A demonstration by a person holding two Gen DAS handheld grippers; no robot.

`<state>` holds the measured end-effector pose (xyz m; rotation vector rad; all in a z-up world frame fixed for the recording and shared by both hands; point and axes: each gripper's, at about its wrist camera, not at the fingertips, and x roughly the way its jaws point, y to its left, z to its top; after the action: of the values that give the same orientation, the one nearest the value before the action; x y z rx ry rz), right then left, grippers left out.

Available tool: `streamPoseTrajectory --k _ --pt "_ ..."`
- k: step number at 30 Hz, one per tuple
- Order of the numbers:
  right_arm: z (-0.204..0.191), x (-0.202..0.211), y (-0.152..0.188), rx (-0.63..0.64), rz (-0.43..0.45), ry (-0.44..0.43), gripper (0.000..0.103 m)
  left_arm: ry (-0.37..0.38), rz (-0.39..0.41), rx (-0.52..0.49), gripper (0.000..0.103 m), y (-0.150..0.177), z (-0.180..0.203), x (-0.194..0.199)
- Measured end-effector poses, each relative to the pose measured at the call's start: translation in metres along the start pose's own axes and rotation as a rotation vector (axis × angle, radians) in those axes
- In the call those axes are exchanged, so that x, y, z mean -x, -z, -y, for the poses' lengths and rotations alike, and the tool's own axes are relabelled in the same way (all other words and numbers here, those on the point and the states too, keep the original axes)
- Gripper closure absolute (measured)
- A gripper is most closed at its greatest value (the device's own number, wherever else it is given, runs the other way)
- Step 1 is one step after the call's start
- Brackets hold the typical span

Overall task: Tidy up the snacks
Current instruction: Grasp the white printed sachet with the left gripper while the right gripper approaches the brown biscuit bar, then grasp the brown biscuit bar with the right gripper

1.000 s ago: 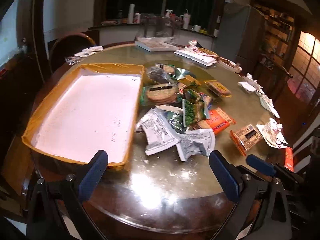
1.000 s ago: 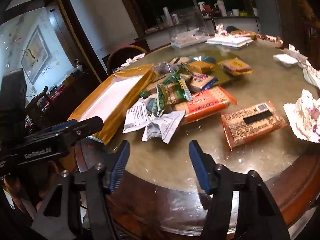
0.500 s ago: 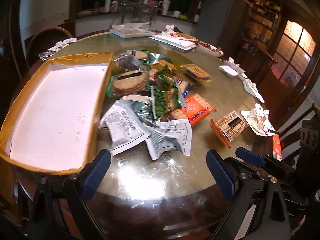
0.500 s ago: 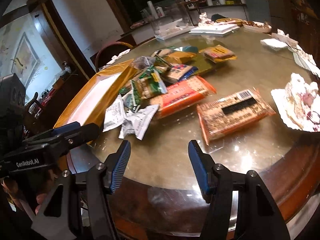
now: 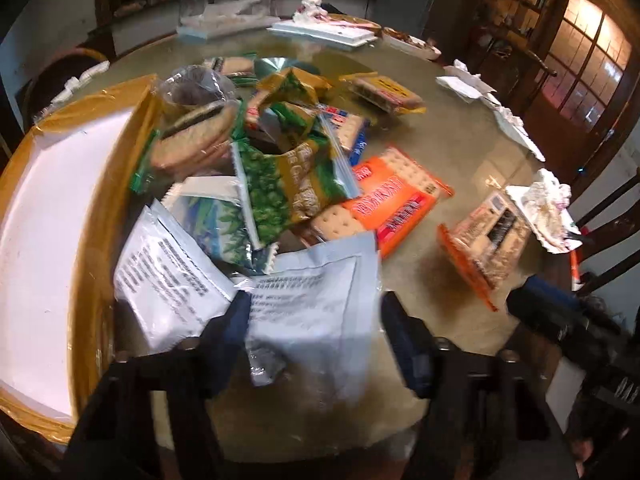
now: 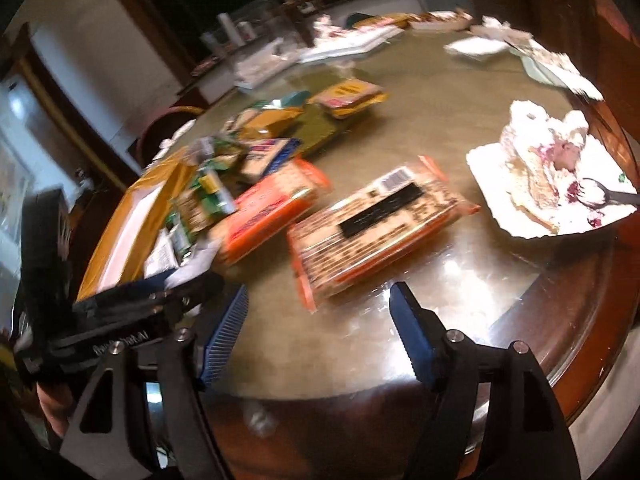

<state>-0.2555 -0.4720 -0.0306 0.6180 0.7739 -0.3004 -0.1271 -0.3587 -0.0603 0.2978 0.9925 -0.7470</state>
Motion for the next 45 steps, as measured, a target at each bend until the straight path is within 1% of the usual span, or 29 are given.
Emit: streamPoseTrajectory --k 1,2,4,6,7,8,10,13,15,17,18,20,22,25,28,30,32,34,36,37,39,40,42,45 --pt "0.001 -0.004 -0.004 -0.006 -0.002 0.018 0.029 0.0 0.006 -0.004 0.049 0.002 -0.001 0.001" --pt "0.002 -0.008 -0.009 -0.017 -0.003 0.036 0.029 0.01 0.009 0.0 0.053 0.004 -0.002 0.003" --pt "0.001 -0.014 -0.016 -0.028 0.001 0.08 0.029 0.057 0.012 0.024 0.055 0.011 -0.008 0.008" --pt "0.001 -0.02 -0.022 -0.038 -0.008 0.102 0.026 0.078 0.017 0.019 0.059 0.02 -0.012 0.013" --pt "0.0 -0.024 -0.026 -0.045 -0.013 0.115 0.023 0.092 0.018 0.012 0.063 0.025 -0.013 0.017" --pt "0.0 -0.028 -0.029 -0.05 -0.019 0.13 0.022 0.119 0.013 0.017 0.065 0.029 -0.013 0.019" --pt "-0.002 -0.033 -0.034 -0.05 -0.019 0.156 0.02 0.175 0.008 0.043 0.068 0.038 -0.018 0.025" --pt "-0.006 -0.04 -0.042 -0.055 -0.013 0.183 0.017 0.199 0.012 0.086 0.073 0.045 -0.023 0.03" --pt "-0.009 -0.046 -0.045 -0.03 -0.01 0.224 0.017 0.226 0.008 0.127 0.074 0.048 -0.029 0.032" --pt "-0.011 -0.051 -0.046 -0.017 0.002 0.243 0.017 0.243 0.022 0.142 0.075 0.049 -0.032 0.035" --pt "-0.011 -0.052 -0.045 -0.013 0.008 0.251 0.017 0.243 0.032 0.143 0.075 0.049 -0.034 0.038" --pt "-0.012 -0.05 -0.042 0.008 0.016 0.28 0.024 0.243 0.047 0.155 0.076 0.052 -0.035 0.042" --pt "-0.011 -0.047 -0.038 0.017 0.018 0.278 0.028 0.237 0.058 0.157 0.077 0.054 -0.034 0.046" --pt "-0.011 -0.041 -0.03 0.04 0.007 0.265 0.033 0.195 0.083 0.142 0.077 0.055 -0.032 0.056" --pt "-0.019 -0.034 -0.017 0.105 -0.017 0.241 0.035 0.15 0.115 0.124 0.077 0.056 -0.031 0.066" --pt "-0.03 -0.029 -0.001 0.182 -0.032 0.202 0.035 0.132 0.14 0.121 0.077 0.057 -0.033 0.074" --pt "-0.042 -0.026 0.011 0.25 -0.045 0.184 0.035 0.109 0.166 0.109 0.077 0.057 -0.031 0.08" --pt "-0.051 -0.023 0.022 0.302 -0.053 0.129 0.033 0.102 0.186 0.094 0.077 0.056 -0.029 0.085" --pt "-0.054 -0.023 0.026 0.298 -0.061 0.091 0.029 0.102 0.2 0.096 0.077 0.056 -0.029 0.089" --pt "-0.055 -0.023 0.026 0.28 -0.064 0.081 0.025 0.104 0.205 0.105 0.077 0.055 -0.03 0.091" --pt "-0.056 -0.024 0.024 0.238 -0.069 0.065 0.022 0.104 0.208 0.116 0.077 0.053 -0.032 0.093" --pt "-0.055 -0.026 0.022 0.213 -0.07 0.062 0.022 0.101 0.21 0.121 0.077 0.053 -0.033 0.094" --pt "-0.058 -0.028 0.02 0.205 -0.07 0.086 0.022 0.093 0.214 0.127 0.077 0.053 -0.033 0.095" --pt "-0.069 -0.033 0.022 0.249 -0.056 0.176 0.024 0.072 0.218 0.138 0.077 0.054 -0.035 0.096"
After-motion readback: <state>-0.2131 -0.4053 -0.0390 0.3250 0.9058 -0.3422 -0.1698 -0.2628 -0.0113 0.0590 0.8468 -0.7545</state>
